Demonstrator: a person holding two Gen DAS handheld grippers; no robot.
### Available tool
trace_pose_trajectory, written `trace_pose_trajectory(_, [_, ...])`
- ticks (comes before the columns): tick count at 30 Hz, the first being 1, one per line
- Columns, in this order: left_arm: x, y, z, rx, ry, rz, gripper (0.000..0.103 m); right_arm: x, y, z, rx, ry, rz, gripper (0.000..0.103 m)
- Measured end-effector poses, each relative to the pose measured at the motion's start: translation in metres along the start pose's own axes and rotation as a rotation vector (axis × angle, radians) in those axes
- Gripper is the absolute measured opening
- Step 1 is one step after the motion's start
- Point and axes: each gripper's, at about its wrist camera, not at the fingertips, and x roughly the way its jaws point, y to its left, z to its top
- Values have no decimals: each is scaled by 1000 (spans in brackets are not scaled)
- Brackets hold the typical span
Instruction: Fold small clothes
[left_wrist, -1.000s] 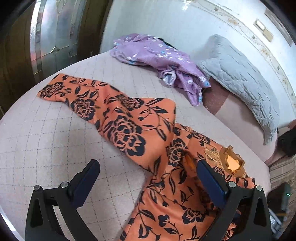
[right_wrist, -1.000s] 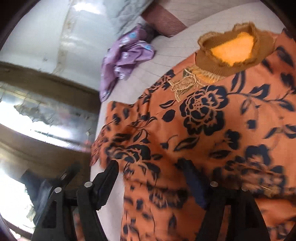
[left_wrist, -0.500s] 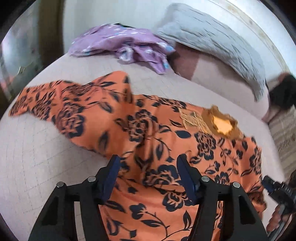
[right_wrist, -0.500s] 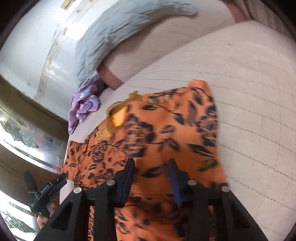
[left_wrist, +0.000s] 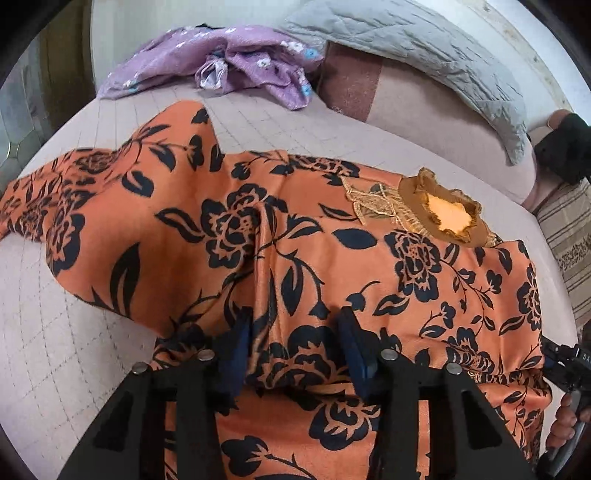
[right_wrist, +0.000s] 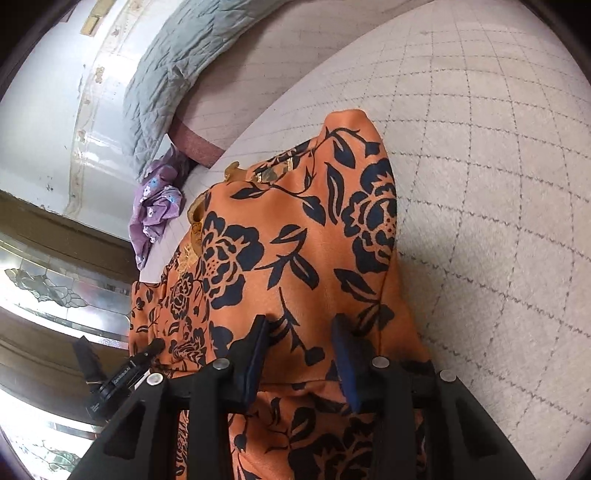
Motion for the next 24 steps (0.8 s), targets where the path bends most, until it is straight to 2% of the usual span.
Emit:
trace_pose_trajectory(2, [0,0,0,5,0,5,47,1,3,0,-11,4,-14,38])
trace_pose_trajectory(6, [4,-1,2,-20,12,-6,71,1,5,-1,-24,3,-33,39])
trace_pose_trajectory(9, [8,-8,1,7,-1,6,72,1,5,-1,-21,1,-33,39])
trace_pose_trajectory(10, [9,-11,1,25,-7,11,70,1,5,-1,-18,0,-33,39])
trace_pose_trajectory(12, [10,-15,1,54,-21,42,43,1,6,-1,-21,-1,-38,39])
trace_pose_trajectory(13, [10,-16,1,61,-28,45,37,2,6,-1,-23,-1,-39,39])
trace_pose_trajectory(14, [8,-15,2,64,-36,43,23,2,7,-1,-26,-2,-41,39])
trace_pose_trajectory(15, [5,-15,3,66,-50,40,15,2,7,-2,-28,-3,-42,39])
trace_pose_trajectory(19, [-4,-16,4,69,-93,33,11,2,7,-1,-33,-4,-45,39])
trace_pose_trajectory(24, [-9,-9,6,66,-94,89,10,1,11,-1,-53,-5,-61,39])
